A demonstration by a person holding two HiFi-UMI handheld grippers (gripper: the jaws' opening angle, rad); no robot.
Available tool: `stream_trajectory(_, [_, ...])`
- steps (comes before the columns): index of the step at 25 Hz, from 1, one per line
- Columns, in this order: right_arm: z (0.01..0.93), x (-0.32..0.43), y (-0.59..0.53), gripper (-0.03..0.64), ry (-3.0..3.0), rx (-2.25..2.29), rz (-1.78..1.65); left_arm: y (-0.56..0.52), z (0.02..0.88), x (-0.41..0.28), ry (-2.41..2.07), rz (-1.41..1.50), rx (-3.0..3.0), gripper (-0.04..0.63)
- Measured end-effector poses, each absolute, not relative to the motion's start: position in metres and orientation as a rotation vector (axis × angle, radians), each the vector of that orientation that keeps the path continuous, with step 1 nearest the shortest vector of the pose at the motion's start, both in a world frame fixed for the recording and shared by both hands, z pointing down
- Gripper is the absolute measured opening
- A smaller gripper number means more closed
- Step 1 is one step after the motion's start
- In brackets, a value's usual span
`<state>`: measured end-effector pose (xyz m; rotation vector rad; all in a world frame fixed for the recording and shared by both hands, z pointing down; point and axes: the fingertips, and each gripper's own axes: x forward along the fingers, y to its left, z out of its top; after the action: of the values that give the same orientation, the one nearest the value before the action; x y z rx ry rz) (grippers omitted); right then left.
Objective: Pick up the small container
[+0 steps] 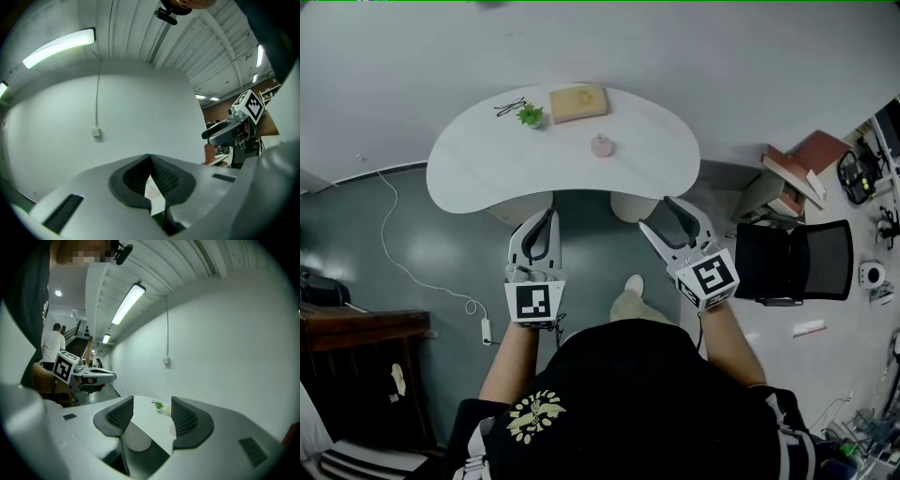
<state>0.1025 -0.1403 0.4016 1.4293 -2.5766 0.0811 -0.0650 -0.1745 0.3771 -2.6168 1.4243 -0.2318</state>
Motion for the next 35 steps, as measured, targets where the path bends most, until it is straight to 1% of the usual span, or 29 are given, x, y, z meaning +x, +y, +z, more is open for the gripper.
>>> stream_trajectory(12, [0.386, 0.144, -0.209, 0.253, -2.644, 1.295, 0.032, -0.244, 0.353, -0.008, 1.496, -0.21, -2.552, 0.018])
stream_trajectory(18, [0.398, 0.167, -0.237, 0.253, -2.67, 1.229, 0.048, -0.268, 0.351, 0.013, 1.562, -0.109, -2.488, 0.018])
stream_trajectory(21, [0.405, 0.167, -0.246, 0.253, -2.692, 1.189, 0.075, -0.272, 0.351, 0.014, 1.613, -0.089, -2.478, 0.018])
stream_trajectory(26, [0.413, 0.161, -0.264, 0.253, -2.707, 1.114, 0.089, -0.288, 0.361, -0.001, 1.736, -0.158, -2.467, 0.018])
stream_trajectory(35, [0.44, 0.142, -0.315, 0.253, -2.704, 1.066, 0.143, -0.331, 0.387, -0.017, 1.75, -0.18, -2.503, 0.018])
